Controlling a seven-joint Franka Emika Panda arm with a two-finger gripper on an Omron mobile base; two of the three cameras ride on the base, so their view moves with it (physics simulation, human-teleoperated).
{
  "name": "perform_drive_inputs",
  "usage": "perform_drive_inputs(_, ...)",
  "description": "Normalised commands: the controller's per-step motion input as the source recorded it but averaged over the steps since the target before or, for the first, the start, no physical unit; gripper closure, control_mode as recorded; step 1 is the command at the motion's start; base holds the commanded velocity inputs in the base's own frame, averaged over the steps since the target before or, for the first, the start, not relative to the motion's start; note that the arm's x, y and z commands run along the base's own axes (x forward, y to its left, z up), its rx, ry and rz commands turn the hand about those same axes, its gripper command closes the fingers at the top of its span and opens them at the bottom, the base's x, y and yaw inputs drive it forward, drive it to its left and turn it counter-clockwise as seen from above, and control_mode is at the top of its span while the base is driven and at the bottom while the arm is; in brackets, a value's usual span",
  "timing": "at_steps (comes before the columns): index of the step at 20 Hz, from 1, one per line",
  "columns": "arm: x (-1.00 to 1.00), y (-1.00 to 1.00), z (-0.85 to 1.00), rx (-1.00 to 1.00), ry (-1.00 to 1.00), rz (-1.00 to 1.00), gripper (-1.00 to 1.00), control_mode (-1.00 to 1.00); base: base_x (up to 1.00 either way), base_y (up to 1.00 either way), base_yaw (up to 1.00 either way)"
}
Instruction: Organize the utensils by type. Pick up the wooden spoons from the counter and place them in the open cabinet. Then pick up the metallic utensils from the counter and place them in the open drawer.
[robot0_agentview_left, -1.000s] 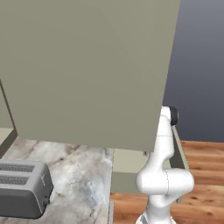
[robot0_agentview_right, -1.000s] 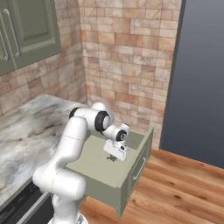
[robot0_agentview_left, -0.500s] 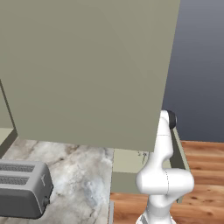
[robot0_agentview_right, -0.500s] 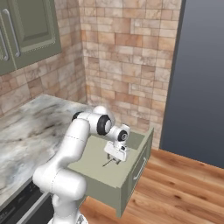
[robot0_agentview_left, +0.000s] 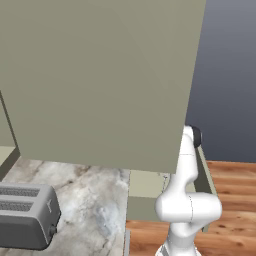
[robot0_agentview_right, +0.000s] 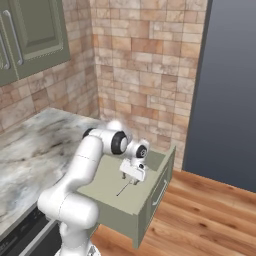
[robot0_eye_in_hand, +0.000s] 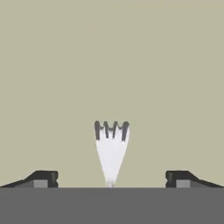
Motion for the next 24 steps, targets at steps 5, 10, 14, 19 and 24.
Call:
perform_drive_inputs(5, -0.13, 0.04, 0.70, 0.00, 0.00, 0.00, -1.00, -1.00, 0.00, 0.00, 0.00)
perform_drive_inputs(10, -0.33, 0.00, 0.72, 0.00, 0.00, 0.00, -1.00, -1.00, 0.00, 0.00, 0.00)
perform_drive_inputs(14, -0.52, 0.00, 0.66, 0.00, -0.04, 0.00, -1.00, -1.00, 0.00, 0.00, 0.00)
perform_drive_inputs(19, -0.57, 0.00, 0.66, -0.02, -0.08, 0.00, -1.00, -1.00, 0.00, 0.00, 0.00)
perform_drive_inputs(24, -0.54, 0.02, 0.64, -0.08, -0.23, 0.04, -1.00, -1.00, 0.00, 0.00, 0.00)
